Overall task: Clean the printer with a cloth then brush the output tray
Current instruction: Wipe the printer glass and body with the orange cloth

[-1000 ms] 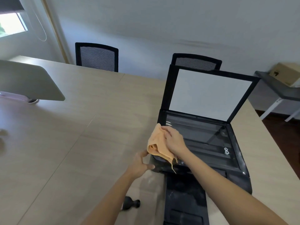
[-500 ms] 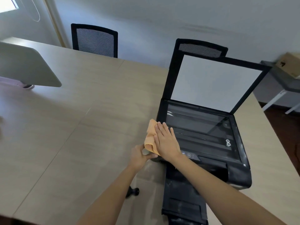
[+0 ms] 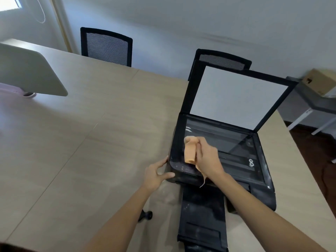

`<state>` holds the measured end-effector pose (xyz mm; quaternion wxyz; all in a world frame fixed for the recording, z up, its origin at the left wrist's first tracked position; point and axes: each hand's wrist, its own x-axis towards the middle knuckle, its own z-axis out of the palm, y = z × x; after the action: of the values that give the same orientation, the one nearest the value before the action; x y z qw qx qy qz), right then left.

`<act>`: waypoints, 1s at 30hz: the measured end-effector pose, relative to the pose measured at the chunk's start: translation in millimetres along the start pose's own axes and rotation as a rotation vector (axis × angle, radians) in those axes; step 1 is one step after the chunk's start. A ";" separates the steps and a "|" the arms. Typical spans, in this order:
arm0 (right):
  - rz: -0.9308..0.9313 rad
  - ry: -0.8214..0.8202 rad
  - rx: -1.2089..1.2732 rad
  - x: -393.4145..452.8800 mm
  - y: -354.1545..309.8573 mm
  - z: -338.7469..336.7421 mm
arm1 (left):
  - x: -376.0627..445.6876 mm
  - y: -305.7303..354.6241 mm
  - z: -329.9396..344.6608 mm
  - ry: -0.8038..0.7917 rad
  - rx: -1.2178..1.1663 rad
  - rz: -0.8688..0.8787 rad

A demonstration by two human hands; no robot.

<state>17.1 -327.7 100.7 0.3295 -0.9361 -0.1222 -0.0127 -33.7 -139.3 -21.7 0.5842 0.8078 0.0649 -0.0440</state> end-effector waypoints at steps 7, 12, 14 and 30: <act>-0.151 -0.167 -0.444 4.6 -11.7 73.7 | 1.5 -3.7 1.9 0.016 0.016 -0.004; -0.237 -0.156 -0.425 -10.8 0.6 75.7 | 1.8 -5.1 3.0 0.029 0.002 0.009; -0.297 -0.175 -0.395 -19.8 6.1 68.9 | 2.6 -6.1 3.1 0.018 -0.018 0.017; -0.361 -0.096 -0.315 -23.6 37.9 12.6 | -1.4 2.8 -1.1 0.015 0.006 0.001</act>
<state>2.5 -353.6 65.1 0.1655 -0.9385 -0.2997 -0.0457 -34.7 -139.2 -18.5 0.5812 0.8100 0.0687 -0.0378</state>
